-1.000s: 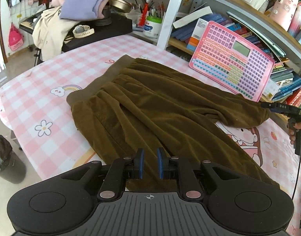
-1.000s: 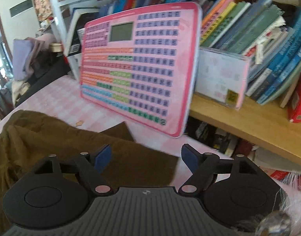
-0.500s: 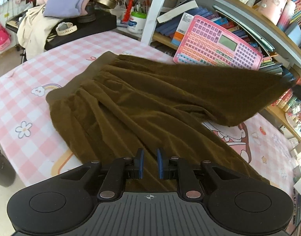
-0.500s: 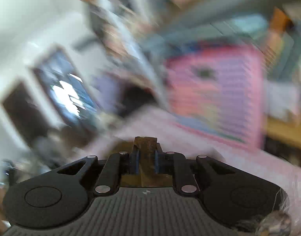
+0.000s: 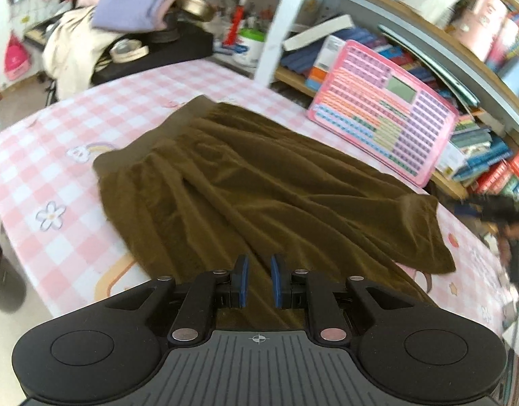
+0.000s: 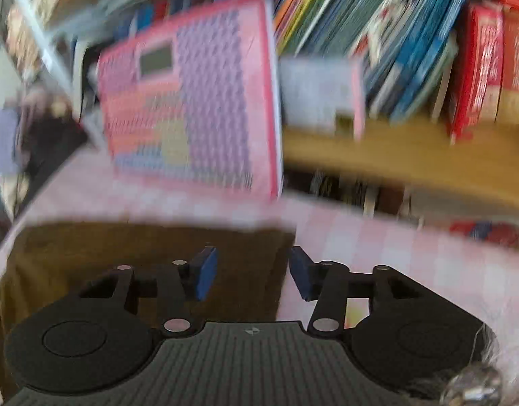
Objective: Fold clothes
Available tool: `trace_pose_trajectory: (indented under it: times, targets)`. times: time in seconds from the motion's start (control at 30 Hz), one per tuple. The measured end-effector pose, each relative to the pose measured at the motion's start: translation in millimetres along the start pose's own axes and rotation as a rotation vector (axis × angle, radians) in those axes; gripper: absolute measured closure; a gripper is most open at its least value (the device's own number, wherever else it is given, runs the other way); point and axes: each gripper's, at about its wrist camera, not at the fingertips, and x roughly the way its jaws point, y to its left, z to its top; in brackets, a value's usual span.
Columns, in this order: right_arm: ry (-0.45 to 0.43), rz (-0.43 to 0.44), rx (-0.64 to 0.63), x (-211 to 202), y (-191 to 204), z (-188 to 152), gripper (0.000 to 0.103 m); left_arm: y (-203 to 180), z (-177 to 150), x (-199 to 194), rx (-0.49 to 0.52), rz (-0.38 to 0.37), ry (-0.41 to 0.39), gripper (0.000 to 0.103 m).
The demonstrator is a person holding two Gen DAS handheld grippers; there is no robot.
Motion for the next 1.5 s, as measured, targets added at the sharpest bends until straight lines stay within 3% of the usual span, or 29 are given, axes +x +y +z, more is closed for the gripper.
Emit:
trace_pose_trajectory:
  times: [0.13, 0.23, 0.37, 0.47, 0.63, 0.77, 1.07, 1.43, 1.5]
  targets:
    - [0.072, -0.072, -0.132, -6, 22, -29, 0.065, -4, 2, 4, 0.0, -0.024, 0.0, 0.087]
    - [0.125, -0.126, -0.231, -11, 39, -51, 0.078, -10, 5, 4, 0.038, -0.05, -0.006, 0.087]
    - [0.197, -0.198, -0.363, -17, 61, -80, 0.081, -5, 9, -3, 0.048, -0.056, -0.033, 0.087]
    - [0.177, -0.241, -0.302, -22, 54, -81, 0.069, 7, 11, -5, 0.03, -0.047, -0.044, 0.087]
    - [0.098, -0.292, -0.242, -38, 61, -85, 0.063, 35, 19, -6, -0.008, -0.021, -0.068, 0.087]
    - [0.072, -0.252, -0.159, -54, 73, -91, 0.059, 62, 31, -4, -0.042, -0.01, -0.095, 0.087]
    - [0.036, -0.3, 0.0, -99, 139, -171, 0.05, 104, 63, 27, 0.036, -0.049, -0.072, 0.087]
    - [-0.062, -0.504, 0.241, -120, 233, -264, 0.052, 150, 79, 39, 0.14, -0.2, -0.015, 0.087]
    - [-0.06, -0.555, 0.264, -117, 244, -277, 0.061, 163, 75, 41, 0.144, -0.216, 0.014, 0.072]
